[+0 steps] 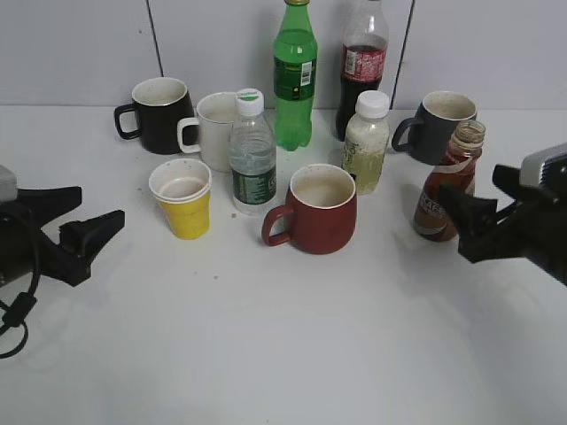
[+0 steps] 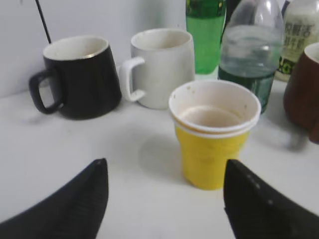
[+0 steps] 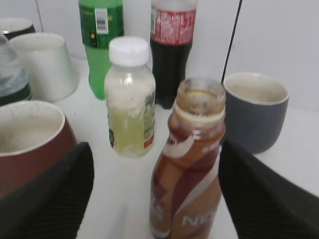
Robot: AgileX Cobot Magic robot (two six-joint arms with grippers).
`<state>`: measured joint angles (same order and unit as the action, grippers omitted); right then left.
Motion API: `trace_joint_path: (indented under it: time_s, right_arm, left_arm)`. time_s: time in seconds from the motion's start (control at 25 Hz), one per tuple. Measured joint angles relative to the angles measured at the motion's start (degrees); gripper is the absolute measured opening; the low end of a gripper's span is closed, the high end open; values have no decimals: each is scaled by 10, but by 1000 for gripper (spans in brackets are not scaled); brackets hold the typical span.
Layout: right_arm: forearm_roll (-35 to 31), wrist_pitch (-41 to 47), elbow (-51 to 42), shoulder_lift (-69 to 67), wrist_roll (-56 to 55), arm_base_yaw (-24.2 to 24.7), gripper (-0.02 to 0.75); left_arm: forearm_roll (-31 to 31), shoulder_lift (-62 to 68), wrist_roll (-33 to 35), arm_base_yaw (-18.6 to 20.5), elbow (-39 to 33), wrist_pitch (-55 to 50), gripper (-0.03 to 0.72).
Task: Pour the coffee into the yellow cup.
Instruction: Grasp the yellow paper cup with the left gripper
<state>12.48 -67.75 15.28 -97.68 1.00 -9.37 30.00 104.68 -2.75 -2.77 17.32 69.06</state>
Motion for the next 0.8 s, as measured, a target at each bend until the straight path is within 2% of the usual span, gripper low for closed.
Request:
trace_joint_path:
  time_s: [0.12,0.16,0.36,0.8]
  right_arm:
    - [-1,-7,-4,-62,12,0,587]
    - [-1,-7,-4,-80,17,0,587]
    - [-5,-11,-4,-127,25,0,585]
    - [-12,-14,-4,-137,26,0,586]
  left_arm:
    - [17,25,0,0,12,-1,568]
    - [53,47,0,0,35,-1,575]
    - [113,93,0,-6,93,0,584]
    - [130,180,-15,-44,189,2,622]
